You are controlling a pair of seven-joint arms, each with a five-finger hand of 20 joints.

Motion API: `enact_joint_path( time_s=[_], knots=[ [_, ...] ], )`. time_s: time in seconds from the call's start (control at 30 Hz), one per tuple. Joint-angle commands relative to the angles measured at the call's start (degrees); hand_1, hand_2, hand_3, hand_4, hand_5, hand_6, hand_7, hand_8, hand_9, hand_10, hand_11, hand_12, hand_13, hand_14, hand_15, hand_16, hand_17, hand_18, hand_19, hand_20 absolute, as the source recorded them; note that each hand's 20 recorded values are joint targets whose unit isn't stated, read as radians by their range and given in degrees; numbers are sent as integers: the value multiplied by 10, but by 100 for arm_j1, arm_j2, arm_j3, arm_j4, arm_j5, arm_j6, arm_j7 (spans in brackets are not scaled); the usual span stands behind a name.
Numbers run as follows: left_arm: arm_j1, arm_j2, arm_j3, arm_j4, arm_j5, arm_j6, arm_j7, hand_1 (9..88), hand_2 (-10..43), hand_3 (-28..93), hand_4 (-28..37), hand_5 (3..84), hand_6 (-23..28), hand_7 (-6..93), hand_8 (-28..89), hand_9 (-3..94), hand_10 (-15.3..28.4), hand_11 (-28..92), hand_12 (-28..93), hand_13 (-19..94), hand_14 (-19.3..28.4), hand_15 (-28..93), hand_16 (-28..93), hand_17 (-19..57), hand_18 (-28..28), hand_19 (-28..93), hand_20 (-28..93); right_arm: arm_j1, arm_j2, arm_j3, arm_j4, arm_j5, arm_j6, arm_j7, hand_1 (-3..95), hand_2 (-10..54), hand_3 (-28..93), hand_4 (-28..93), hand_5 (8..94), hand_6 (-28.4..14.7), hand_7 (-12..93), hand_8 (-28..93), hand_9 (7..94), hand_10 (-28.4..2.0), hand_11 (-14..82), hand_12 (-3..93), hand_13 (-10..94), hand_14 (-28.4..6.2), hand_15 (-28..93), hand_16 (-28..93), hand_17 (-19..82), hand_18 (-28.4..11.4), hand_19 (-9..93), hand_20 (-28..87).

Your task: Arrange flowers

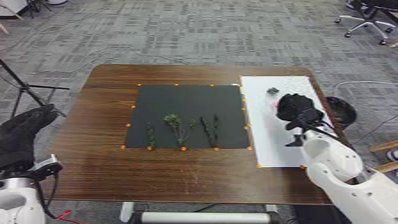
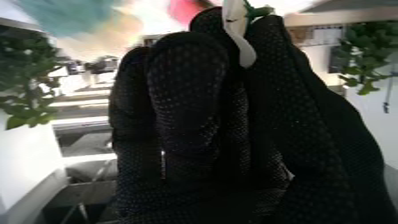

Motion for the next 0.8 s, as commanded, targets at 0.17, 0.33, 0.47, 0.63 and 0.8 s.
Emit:
enact_joint_path(
  time_s=[0.17,0.33,0.47,0.63,0.8],
  knots=[
    [-107,16,158,81,6,-5,1,297,12,680,-197,531,30,159,-72,526,140,214,140,426,163,149,23,88,126,128,198,3111,-1512,-1271,1341,-43,-461,-933,620,-95,562,-130,735,-6,268,204,889,-72,81,406,879,-25,435,377,496,-165,609,500],
    [-186,21,247,106,8,-26,32,297,11,681,-197,531,30,159,-72,526,140,214,140,426,163,149,23,88,126,128,198,3284,-2821,-701,2243,-266,-534,-831,619,-95,564,-132,734,-5,270,203,890,-72,82,407,879,-24,436,379,495,-164,610,503],
    [-262,47,310,150,15,-54,48,296,11,681,-197,531,30,159,-72,526,140,213,139,426,162,148,23,89,125,128,198,3331,-3486,-410,2735,-647,-739,-834,618,-95,566,-132,733,-5,273,201,890,-72,83,409,879,-24,439,380,494,-165,610,506],
    [-265,62,320,147,8,-44,56,297,11,681,-197,531,30,160,-72,527,141,214,140,426,163,147,23,89,125,128,198,3203,-3759,-600,2711,-600,-917,-891,617,-95,567,-134,733,-4,276,200,892,-72,84,408,880,-25,441,381,494,-165,610,508],
    [-260,90,290,147,17,-49,34,297,10,681,-198,531,30,160,-72,526,140,213,140,426,162,147,23,89,125,128,198,3186,-3782,-1218,2424,-463,-1123,-1104,619,-95,567,-135,734,-5,277,197,893,-72,84,408,880,-26,442,380,493,-165,610,510]
  ],
)
